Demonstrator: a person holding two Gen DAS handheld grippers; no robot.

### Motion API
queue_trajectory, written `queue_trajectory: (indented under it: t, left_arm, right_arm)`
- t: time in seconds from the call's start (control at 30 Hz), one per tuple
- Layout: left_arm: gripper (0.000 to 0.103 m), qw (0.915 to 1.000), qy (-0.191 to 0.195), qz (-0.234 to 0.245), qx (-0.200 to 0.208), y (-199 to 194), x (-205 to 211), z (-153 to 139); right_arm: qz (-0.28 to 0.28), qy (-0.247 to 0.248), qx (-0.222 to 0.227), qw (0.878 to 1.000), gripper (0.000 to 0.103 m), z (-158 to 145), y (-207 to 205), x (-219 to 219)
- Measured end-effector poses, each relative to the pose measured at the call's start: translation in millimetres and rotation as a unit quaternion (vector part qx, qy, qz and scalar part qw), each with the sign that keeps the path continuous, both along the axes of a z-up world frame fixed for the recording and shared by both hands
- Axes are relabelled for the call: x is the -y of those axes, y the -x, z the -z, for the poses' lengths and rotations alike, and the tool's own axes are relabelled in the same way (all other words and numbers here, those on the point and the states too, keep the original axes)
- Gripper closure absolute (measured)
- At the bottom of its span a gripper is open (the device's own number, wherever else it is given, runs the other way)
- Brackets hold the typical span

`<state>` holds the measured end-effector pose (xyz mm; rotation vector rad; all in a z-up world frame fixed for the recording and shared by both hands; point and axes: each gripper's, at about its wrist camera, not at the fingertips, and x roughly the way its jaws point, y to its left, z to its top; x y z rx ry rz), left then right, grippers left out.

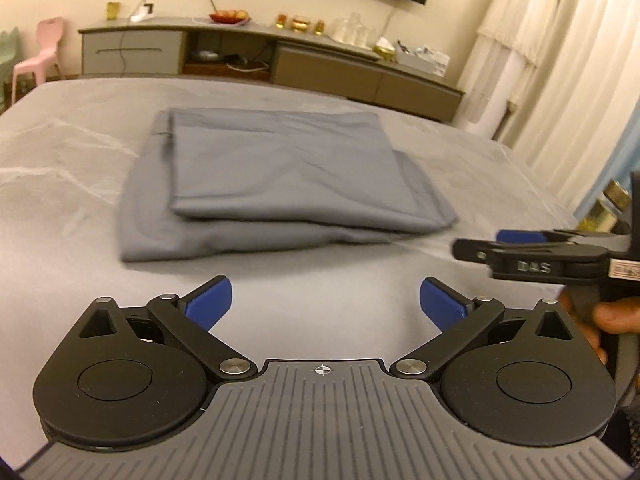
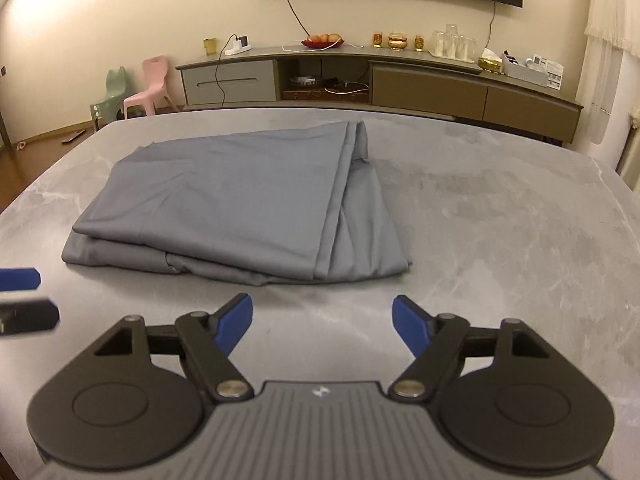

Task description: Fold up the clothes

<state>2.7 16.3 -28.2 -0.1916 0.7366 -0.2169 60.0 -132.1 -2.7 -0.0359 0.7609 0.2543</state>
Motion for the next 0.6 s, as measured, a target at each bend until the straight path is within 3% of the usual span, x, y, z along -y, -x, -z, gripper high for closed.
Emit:
queue_trajectory:
  t: [0.27, 0.6]
  left_arm:
    - [0.008, 0.9995, -0.024, 0.007, -0.019, 3, 41, -3]
    - [0.008, 0.9986, -0.046, 0.024, -0.012, 13, 59, -9]
  right_arm:
    - [-0.008, 0.001, 0.015, 1.000, 0.018, -8, 9, 5]
    - [-0.021, 0.012, 0.019, 1.000, 0.017, -12, 15, -4]
